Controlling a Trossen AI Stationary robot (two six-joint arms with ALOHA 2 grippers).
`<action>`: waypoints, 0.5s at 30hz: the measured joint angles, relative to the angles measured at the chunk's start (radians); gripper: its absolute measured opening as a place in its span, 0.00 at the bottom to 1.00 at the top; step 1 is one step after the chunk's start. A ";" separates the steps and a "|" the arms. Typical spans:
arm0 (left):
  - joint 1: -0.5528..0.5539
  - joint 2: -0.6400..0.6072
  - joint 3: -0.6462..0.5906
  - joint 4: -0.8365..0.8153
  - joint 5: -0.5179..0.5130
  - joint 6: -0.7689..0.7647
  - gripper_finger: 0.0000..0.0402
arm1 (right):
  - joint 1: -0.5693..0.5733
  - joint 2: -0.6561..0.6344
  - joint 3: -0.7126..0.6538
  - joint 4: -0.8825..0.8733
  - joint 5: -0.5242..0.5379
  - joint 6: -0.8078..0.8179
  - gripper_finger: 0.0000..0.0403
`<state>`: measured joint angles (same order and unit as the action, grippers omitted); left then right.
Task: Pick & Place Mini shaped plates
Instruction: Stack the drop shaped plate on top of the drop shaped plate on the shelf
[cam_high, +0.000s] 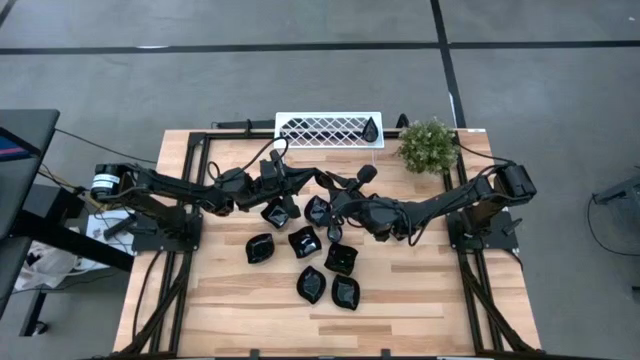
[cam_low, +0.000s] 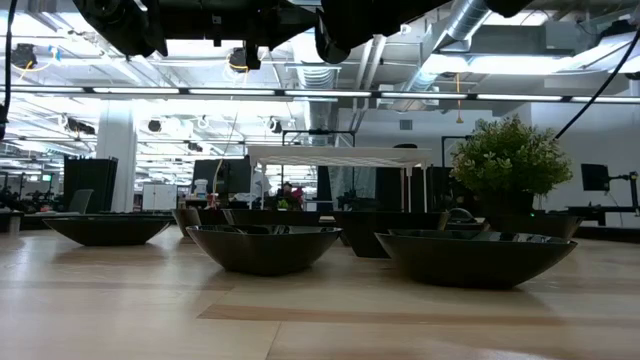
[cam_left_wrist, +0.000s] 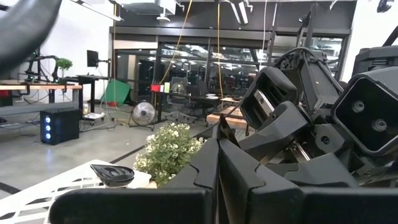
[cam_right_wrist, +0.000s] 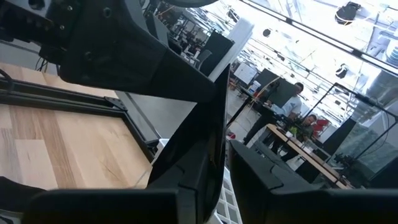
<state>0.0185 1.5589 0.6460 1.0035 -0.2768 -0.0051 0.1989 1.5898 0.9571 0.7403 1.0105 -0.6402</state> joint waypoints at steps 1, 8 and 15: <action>0.000 0.000 0.000 0.000 0.000 0.000 0.03 | 0.000 0.000 0.004 -0.002 0.001 -0.009 0.15; 0.000 0.000 0.000 0.000 0.001 0.000 0.03 | 0.008 0.000 0.056 -0.064 0.006 -0.040 0.15; 0.000 0.000 0.000 -0.001 0.003 0.000 0.03 | 0.010 0.000 0.083 -0.142 0.007 -0.040 0.15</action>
<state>0.0181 1.5589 0.6460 1.0023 -0.2737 -0.0051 0.2089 1.5898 1.0402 0.5983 1.0177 -0.6804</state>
